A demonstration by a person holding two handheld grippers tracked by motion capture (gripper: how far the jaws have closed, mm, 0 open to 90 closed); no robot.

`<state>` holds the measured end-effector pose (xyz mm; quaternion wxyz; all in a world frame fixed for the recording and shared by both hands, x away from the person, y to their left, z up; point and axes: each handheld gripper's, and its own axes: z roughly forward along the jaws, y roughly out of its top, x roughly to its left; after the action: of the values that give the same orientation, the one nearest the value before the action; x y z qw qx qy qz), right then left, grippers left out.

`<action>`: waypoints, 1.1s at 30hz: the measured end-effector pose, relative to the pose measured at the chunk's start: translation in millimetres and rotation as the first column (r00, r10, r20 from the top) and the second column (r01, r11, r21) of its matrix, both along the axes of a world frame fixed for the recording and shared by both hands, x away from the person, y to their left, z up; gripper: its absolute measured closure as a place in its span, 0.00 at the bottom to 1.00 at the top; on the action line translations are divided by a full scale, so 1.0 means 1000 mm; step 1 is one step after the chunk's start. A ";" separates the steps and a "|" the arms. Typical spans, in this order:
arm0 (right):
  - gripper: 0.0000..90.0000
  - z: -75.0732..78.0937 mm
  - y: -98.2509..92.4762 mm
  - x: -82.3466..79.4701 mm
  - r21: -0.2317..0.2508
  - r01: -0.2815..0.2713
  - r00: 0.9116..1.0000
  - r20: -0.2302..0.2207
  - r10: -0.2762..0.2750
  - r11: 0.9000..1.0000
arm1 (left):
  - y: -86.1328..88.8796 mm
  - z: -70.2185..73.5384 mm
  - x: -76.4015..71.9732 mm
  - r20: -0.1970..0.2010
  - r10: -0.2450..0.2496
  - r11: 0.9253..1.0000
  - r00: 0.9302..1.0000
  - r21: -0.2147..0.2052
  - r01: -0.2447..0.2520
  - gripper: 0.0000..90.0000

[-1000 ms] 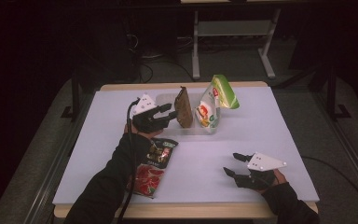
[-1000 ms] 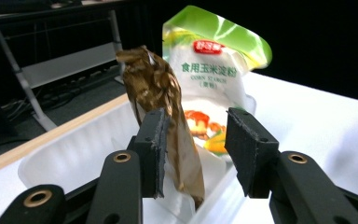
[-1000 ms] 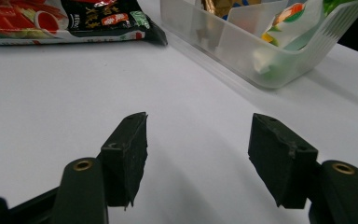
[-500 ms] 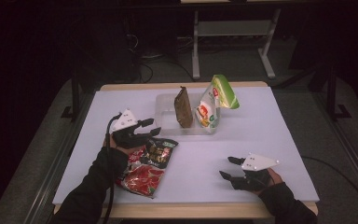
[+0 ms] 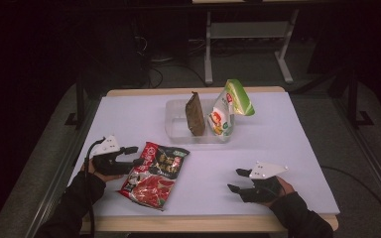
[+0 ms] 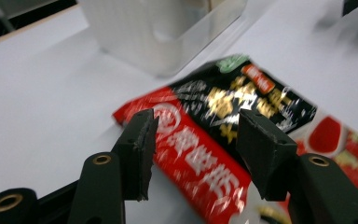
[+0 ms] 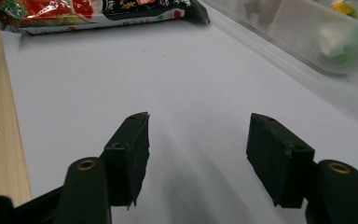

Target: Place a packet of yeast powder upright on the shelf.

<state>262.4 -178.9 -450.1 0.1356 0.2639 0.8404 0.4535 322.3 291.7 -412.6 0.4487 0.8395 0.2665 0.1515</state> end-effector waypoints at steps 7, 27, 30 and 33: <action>0.42 0.002 0.004 0.002 0.021 -0.009 1.000 -0.025 0.010 1.000 | 0.018 -0.012 -0.005 -0.045 0.019 1.000 0.999 0.005 -0.019 0.59; 0.46 0.006 0.044 0.007 0.055 -0.080 0.990 -0.112 0.086 0.995 | 0.026 -0.032 -0.028 -0.236 -0.080 0.991 0.969 -0.120 0.053 0.67; 0.46 0.005 0.047 0.008 0.049 -0.087 0.989 -0.113 0.092 0.995 | 0.027 -0.035 -0.028 -0.288 -0.090 0.985 0.953 -0.165 0.043 0.65; 0.47 0.004 0.051 0.009 0.056 -0.081 0.988 -0.130 0.088 0.995 | 0.024 -0.036 -0.030 -0.320 -0.113 0.982 0.941 -0.179 0.057 0.65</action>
<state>271.8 -128.2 -446.2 0.0536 0.2610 0.8461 0.4616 292.1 315.8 -448.9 0.4731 0.8230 0.3125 -0.0330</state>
